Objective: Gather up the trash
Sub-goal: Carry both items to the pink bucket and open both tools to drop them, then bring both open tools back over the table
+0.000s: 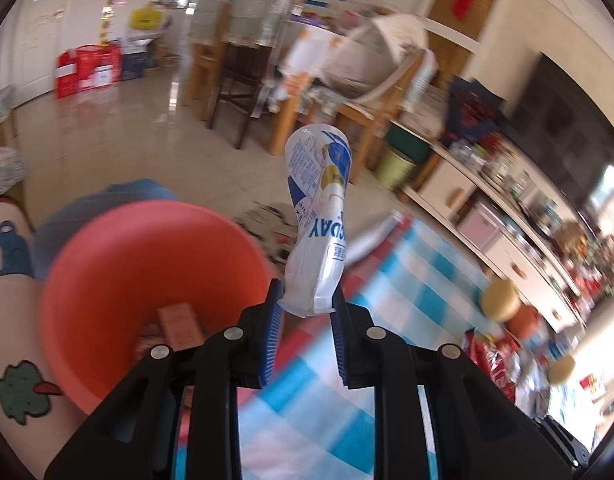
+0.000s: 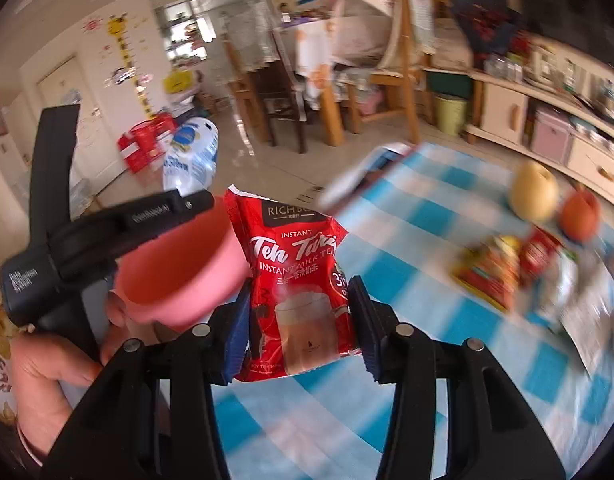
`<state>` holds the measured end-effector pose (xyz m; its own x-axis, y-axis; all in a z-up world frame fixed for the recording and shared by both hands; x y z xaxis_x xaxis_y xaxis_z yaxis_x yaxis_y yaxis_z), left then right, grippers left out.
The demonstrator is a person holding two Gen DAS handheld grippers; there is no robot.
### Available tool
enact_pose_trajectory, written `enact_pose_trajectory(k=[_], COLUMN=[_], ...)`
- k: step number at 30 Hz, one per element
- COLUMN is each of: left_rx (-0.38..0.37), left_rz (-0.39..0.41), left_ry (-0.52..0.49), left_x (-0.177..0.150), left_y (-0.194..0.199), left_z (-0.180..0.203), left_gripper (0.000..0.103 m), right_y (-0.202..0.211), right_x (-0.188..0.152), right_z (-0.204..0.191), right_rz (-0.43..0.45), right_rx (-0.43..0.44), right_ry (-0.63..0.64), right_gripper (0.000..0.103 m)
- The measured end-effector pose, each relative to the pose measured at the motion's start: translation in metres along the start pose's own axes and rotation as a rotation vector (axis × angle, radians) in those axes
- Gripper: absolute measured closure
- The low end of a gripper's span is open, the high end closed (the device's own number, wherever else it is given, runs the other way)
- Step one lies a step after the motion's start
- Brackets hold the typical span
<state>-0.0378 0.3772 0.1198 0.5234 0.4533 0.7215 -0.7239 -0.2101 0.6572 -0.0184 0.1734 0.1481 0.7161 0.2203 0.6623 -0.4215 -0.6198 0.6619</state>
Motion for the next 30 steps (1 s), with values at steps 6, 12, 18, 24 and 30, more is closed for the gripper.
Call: enact_pose_trajectory(k=[6, 12, 18, 24, 30], left_rx=[0.087, 0.150, 0.196, 0.217, 0.194], left_rz=[-0.011, -0.039, -0.099, -0.087, -0.006], left_ry=[0.138, 0.224, 0.303, 0.301, 0.258], left_x=[0.014, 0.016, 0.013, 0.015, 0.018], left_y=[-0.004, -0.012, -0.027, -0.028, -0.018], left_z=[-0.066, -0.112, -0.140, -0.146, -0.128], left_gripper=[0.078, 0.078, 0.053, 0.025, 0.019], right_y=[-0.049, -0.095, -0.131, -0.116, -0.076], right_x=[0.023, 0.030, 0.030, 0.027, 0.018], right_z=[-0.059, -0.101, -0.119, -0.109, -0.081], right_rz=[-0.038, -0.089, -0.124, -0.032, 0.072], right_rx=[0.080, 0.134, 0.133, 0.065, -0.041], right_ry=[0.063, 0.104, 0.133, 0.123, 0.116], right_gripper=[0.055, 0.055, 0.046, 0.017, 0.013])
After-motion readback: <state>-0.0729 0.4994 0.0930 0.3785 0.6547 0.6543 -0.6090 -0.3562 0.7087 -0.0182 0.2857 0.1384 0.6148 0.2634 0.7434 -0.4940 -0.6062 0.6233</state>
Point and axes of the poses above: each gripper's, at about its wrist camera, not at the fingertips, and y roughly against the way its jaws point, z to its right, x to its top, the point moved 2 cm from there along -y, roughly the way its jaws point, and after that the axes turned 7 degrees about -y, right-handed, at the moved point
